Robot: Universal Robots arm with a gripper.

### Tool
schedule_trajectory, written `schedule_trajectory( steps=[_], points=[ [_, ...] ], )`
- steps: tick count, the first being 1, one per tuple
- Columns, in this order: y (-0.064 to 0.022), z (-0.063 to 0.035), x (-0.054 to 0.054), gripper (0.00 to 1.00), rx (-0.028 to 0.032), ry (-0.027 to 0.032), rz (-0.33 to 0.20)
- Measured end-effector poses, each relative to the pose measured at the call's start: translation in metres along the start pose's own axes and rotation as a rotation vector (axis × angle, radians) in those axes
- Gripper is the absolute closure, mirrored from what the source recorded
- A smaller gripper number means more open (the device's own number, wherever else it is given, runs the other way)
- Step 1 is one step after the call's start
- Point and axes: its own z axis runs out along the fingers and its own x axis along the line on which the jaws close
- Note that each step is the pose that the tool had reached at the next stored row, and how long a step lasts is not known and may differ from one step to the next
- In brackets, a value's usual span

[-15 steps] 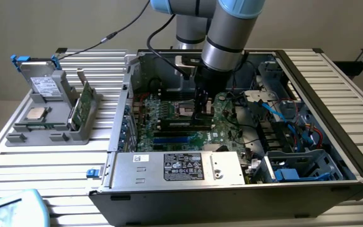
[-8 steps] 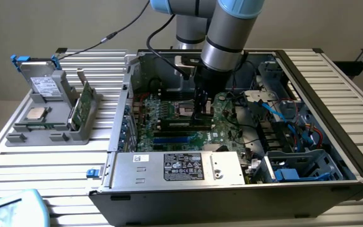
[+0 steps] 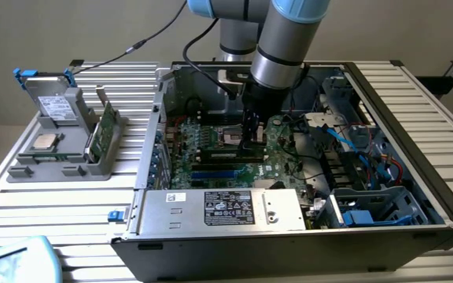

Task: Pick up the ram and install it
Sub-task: 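Insert the ram into the slot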

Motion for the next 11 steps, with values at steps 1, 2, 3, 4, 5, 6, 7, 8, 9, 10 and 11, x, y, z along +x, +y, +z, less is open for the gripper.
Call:
schedule_trajectory(
  steps=[1,2,3,4,5,6,7,8,9,10,11],
  points=[
    [0.0,0.0001,0.0,0.87,0.0,0.0001,0.0],
    [0.0,0.0002,0.0,0.87,0.0,0.0002,0.0],
    [-0.0001,0.0004,0.0,0.87,0.0,0.0002,0.0],
    [-0.0001,0.0006,-0.0001,0.87,0.0,0.0002,0.0],
    [-0.0001,0.0009,-0.0002,0.87,0.0,0.0004,0.0],
    [0.0,0.0011,-0.0002,0.87,0.0,0.0006,0.0],
    [0.0,0.0013,-0.0003,0.87,0.0,0.0007,0.0],
    [0.0,0.0014,-0.0003,0.87,0.0,0.0008,0.0],
    [0.0,0.0015,-0.0003,0.87,-0.0002,0.001,0.0],
    [0.0,0.0016,-0.0004,0.87,-0.0005,0.0009,0.0],
    [0.0,0.0017,-0.0004,0.87,-0.0009,0.0009,0.0]
  ],
)
